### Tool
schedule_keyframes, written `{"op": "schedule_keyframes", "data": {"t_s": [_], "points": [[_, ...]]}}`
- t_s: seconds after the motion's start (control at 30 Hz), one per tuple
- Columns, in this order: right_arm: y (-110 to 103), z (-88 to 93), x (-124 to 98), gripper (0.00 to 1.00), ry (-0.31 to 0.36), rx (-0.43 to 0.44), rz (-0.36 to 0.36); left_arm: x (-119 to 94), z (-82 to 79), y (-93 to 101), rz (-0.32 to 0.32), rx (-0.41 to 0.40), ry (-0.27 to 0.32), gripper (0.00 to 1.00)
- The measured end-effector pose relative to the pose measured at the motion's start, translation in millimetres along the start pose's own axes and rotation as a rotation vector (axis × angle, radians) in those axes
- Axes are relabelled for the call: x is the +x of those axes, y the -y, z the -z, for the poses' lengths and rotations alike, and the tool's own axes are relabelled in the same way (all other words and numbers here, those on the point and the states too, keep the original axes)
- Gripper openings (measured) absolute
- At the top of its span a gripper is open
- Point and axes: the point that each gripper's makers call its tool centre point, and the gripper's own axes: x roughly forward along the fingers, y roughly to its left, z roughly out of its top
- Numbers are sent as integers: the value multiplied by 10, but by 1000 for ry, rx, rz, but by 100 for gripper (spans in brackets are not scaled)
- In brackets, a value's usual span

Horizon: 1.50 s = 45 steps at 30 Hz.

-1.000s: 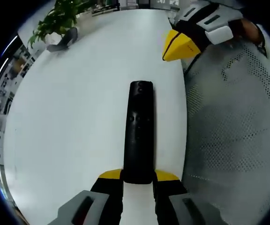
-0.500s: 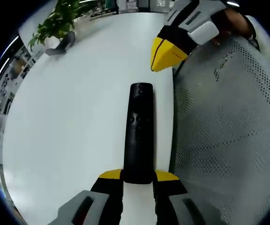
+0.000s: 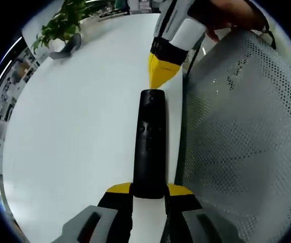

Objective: Press the specified remote control buttons in sequence, fully releasing each button before pressing the next.

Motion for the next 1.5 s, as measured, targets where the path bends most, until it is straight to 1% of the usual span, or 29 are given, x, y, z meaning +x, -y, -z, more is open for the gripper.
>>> {"op": "schedule_keyframes", "data": {"t_s": [0.07,0.27,0.33,0.47,0.57,0.63,0.7,0.73,0.8,0.83,0.9,1.0,1.03,1.07,1.1,1.23,1.3,1.43,1.5], "points": [[4,-21,12,0,4,0,2,0,-2,3,-1,-1,2,23],[18,40,65,0,-40,3,12,-2,-3,10,-2,-7,10,23],[20,25,54,0,-26,10,10,-3,-3,16,-3,-8,13,23],[30,23,55,0,-30,23,3,-6,-3,18,-6,-17,23,23],[32,29,53,0,-24,47,-3,-12,5,16,-9,-48,60,24],[33,32,48,0,-11,68,-13,-24,8,19,-11,-48,99,24],[38,29,49,0,-4,88,-22,-28,6,20,-13,-57,149,24],[34,26,50,0,-4,91,-26,-29,-5,18,-18,-70,188,24],[26,26,52,0,-3,92,-28,-34,-13,17,-27,-89,232,24],[27,25,52,0,-2,91,-28,-32,-24,14,-38,-110,266,25],[26,26,53,0,2,93,-27,-23,-30,6,-59,-144,314,25],[30,29,52,0,8,104,-31,-26,-32,18,-74,-147,368,25],[29,29,53,0,9,109,-33,-29,-34,16,-79,-149,395,25],[29,28,54,0,9,110,-34,-30,-34,16,-80,-150,403,25],[29,26,56,0,7,110,-37,-30,-32,15,-81,-157,425,25],[30,27,55,0,3,117,-48,-29,-42,6,-71,-175,438,26],[25,30,53,0,1,121,-54,-29,-49,12,-74,-162,442,26],[52,24,60,0,7,185,-80,-35,-56,17,-85,-138,438,26],[58,19,59,0,7,192,-85,-38,-55,16,-88,-135,438,26]]}}
